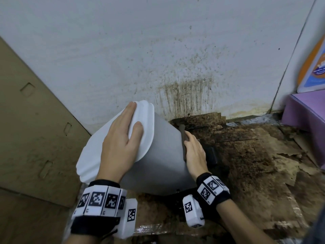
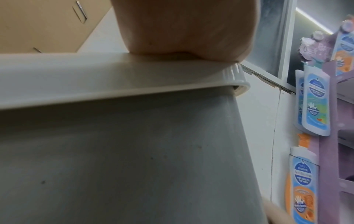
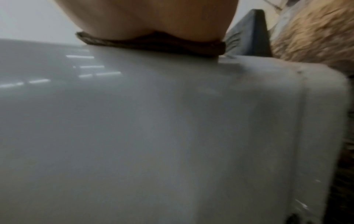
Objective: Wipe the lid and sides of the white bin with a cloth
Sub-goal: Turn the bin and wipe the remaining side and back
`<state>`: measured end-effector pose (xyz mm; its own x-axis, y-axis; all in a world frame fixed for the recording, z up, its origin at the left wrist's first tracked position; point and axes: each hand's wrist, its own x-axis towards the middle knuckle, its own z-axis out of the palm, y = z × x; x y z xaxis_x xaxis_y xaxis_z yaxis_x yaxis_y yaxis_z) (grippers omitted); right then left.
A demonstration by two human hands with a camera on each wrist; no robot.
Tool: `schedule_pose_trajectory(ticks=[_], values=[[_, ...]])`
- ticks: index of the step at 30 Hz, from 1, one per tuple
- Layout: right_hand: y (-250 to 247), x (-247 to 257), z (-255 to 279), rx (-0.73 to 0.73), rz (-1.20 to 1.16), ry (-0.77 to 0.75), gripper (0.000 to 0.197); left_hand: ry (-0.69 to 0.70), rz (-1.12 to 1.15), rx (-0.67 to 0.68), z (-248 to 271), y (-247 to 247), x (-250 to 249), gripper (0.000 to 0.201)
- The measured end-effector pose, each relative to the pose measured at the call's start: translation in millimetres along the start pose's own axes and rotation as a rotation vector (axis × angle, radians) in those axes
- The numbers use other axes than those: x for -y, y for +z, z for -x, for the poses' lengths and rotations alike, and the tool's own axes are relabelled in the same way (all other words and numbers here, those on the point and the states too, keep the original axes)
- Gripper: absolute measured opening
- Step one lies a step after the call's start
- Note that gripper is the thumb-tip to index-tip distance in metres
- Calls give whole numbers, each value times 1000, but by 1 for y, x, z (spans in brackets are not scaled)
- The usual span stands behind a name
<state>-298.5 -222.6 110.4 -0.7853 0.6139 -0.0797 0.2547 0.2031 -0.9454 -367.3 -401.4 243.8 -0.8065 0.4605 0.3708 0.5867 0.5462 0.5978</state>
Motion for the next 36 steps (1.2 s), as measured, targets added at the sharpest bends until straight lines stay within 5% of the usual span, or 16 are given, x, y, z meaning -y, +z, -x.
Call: schedule_pose_trajectory(ticks=[8,14,26,36], values=[[18,83,25,109,-69,-301,57,25,-12,13,-1,7,-5,59],[19,50,24,-38,-21,-495,54,21,-5,29,-1,10,-8,60],[9,-66,33,-224,36,-218,48,11,26,45,-6,10,-13,60],[19,-56,34,-256,19,-154,52,-2,15,12,-6,6,-6,59]])
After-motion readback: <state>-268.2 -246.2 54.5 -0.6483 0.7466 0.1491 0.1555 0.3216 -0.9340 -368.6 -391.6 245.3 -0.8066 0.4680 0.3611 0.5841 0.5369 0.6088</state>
